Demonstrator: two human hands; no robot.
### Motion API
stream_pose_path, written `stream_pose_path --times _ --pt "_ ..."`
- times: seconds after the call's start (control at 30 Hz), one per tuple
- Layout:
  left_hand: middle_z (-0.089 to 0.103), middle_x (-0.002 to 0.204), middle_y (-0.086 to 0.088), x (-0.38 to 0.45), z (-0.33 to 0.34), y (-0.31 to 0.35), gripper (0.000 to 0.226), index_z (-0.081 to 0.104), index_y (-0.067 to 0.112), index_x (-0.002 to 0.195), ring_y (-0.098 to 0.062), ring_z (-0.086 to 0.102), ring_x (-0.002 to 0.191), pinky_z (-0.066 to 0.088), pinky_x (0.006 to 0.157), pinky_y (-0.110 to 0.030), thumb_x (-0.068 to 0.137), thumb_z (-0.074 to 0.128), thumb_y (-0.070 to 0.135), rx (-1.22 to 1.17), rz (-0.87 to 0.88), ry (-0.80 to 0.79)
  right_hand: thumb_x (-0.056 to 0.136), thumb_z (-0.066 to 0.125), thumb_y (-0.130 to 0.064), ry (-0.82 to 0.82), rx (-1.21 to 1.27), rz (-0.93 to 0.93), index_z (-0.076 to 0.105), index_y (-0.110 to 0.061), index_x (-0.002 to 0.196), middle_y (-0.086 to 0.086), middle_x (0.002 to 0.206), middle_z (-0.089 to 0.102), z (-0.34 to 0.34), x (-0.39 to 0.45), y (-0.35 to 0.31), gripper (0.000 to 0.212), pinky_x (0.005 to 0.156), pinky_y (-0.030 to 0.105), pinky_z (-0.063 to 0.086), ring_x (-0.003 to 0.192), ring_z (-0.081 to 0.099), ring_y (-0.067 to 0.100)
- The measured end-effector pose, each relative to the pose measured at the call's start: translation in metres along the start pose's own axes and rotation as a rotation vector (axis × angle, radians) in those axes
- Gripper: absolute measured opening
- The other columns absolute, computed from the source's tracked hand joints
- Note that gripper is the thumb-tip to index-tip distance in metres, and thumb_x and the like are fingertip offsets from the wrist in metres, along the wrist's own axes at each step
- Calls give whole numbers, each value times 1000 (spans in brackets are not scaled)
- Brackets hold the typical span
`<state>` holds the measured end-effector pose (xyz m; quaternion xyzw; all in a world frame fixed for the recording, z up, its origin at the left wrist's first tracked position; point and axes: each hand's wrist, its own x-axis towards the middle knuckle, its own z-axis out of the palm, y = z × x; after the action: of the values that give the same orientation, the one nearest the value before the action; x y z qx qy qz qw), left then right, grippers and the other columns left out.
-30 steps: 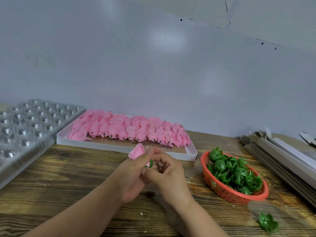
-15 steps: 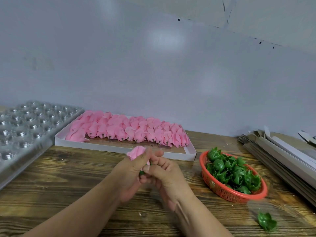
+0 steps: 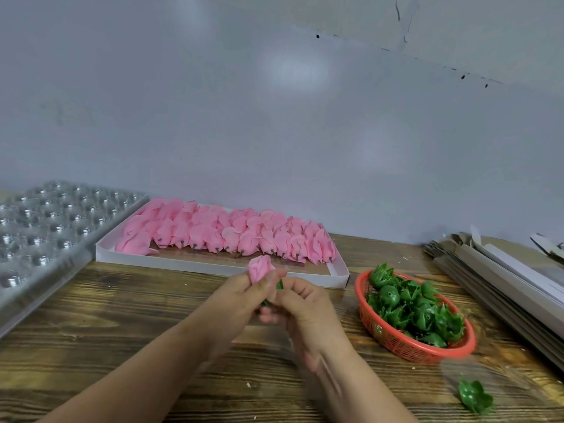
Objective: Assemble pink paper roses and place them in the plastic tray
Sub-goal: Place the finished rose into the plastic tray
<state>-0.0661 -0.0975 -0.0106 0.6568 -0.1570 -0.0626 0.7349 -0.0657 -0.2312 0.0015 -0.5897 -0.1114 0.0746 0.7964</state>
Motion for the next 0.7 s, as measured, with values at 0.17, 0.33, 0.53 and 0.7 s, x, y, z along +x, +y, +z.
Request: stream_pose_path --times 0.17,0.33,0.53,0.7 --pt "73 103 7 -2 -9 13 41 70 32 103 -4 66 98 49 85 -16 80 56 63 295 34 -26 82 55 12 -32 57 116 62 1 75 11 62 63 -9 4 -3 15 49 21 54 47 59 13" --pt "65 63 5 1 -11 13 14 75 24 69 -1 50 54 42 55 -15 74 66 33 169 27 64 81 55 12 -39 28 157 61 2 76 13 64 65 -16 8 5 13 48 21 54 46 59 13" --pt "68 65 1 2 -18 6 25 76 20 68 -3 53 54 45 54 -15 88 66 10 254 -55 106 79 61 10 -82 -97 160 65 0 80 11 68 65 -18 7 12 11 58 22 55 55 60 14" --pt "67 60 5 2 -22 20 16 74 15 79 -3 47 49 41 54 -15 91 62 14 289 -54 199 74 69 8 -155 -172 118 62 1 104 18 81 60 -16 4 13 32 64 23 49 64 54 16"
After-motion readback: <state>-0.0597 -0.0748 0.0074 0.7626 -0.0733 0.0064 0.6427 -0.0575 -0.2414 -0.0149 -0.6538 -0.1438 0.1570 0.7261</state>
